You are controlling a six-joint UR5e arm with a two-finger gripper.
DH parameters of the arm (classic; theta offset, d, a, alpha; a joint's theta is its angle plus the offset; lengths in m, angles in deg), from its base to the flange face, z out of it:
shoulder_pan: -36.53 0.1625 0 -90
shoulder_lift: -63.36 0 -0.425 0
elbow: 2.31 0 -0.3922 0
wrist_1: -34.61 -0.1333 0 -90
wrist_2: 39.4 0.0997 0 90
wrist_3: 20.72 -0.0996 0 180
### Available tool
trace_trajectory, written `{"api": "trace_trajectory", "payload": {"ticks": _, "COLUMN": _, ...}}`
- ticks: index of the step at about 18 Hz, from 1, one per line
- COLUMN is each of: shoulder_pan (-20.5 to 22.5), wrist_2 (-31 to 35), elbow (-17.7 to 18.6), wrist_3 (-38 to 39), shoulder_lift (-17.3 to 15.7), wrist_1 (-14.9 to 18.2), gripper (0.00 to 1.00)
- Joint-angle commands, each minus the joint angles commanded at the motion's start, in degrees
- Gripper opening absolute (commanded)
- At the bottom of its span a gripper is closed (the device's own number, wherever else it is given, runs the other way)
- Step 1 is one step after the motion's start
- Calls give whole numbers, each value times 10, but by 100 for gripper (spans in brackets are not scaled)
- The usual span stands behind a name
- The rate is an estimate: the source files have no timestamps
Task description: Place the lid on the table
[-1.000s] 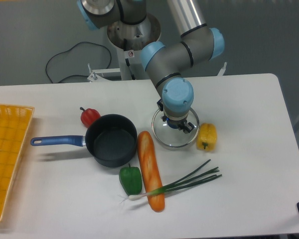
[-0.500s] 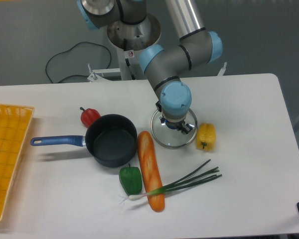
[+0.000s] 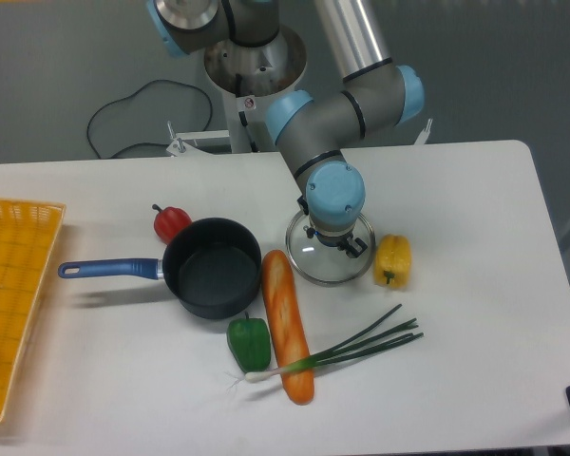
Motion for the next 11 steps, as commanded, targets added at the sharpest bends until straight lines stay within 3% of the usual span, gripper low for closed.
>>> {"api": "trace_trajectory", "payload": {"ticks": 4, "shoulder_pan": -1, "wrist_2": 0, "elbow": 1, "wrist_3": 0, "shoulder_lift": 1, "wrist_1": 0, "gripper": 57}}
{"api": "trace_trajectory", "payload": {"ticks": 7, "shoulder_pan": -2, "wrist_2": 0, "elbow": 1, "wrist_3": -1, "shoulder_lift": 2, "wrist_1": 0, "gripper": 68}}
{"api": "trace_trajectory", "payload": {"ticks": 11, "shoulder_pan": -5, "wrist_2": 0, "elbow": 1, "wrist_3": 0, "shoulder_lift": 4, "wrist_1": 0, "gripper": 72}}
